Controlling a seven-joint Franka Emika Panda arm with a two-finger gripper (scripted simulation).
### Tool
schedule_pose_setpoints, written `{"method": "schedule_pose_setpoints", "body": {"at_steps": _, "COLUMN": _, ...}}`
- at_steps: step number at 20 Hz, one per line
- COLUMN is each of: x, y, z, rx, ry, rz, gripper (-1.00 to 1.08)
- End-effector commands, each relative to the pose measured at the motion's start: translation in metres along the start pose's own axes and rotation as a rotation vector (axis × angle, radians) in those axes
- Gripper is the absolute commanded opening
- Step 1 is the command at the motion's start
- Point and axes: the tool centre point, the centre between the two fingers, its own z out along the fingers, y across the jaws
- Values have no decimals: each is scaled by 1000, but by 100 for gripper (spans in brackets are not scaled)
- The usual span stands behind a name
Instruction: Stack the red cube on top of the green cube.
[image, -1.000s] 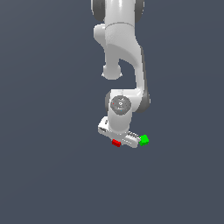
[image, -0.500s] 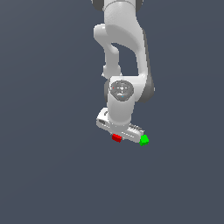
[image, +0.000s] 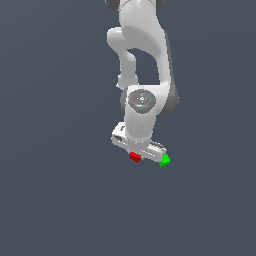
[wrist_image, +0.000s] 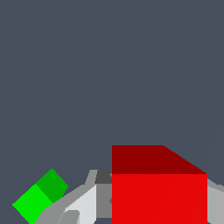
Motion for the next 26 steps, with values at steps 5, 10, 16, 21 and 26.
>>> {"method": "schedule_pose_setpoints", "body": {"at_steps": 5, "x": -22, "y": -33, "z": 15, "rx": 0, "ry": 0, "rz": -2, "gripper": -100}}
{"method": "schedule_pose_setpoints", "body": {"at_steps": 10, "x": -50, "y": -76, "z": 35, "rx": 1, "ry": -1, "rz": -2, "gripper": -100}}
{"method": "schedule_pose_setpoints", "body": {"at_steps": 16, "x": -71, "y": -111, "z": 51, "rx": 0, "ry": -1, "rz": -2, "gripper": -100}}
{"method": "schedule_pose_setpoints", "body": {"at_steps": 21, "x": -74, "y": -120, "z": 55, "rx": 0, "ry": -1, "rz": -2, "gripper": -100}}
{"method": "schedule_pose_setpoints", "body": {"at_steps": 26, "x": -74, "y": -120, "z": 55, "rx": 0, "ry": -1, "rz": -2, "gripper": 100}}
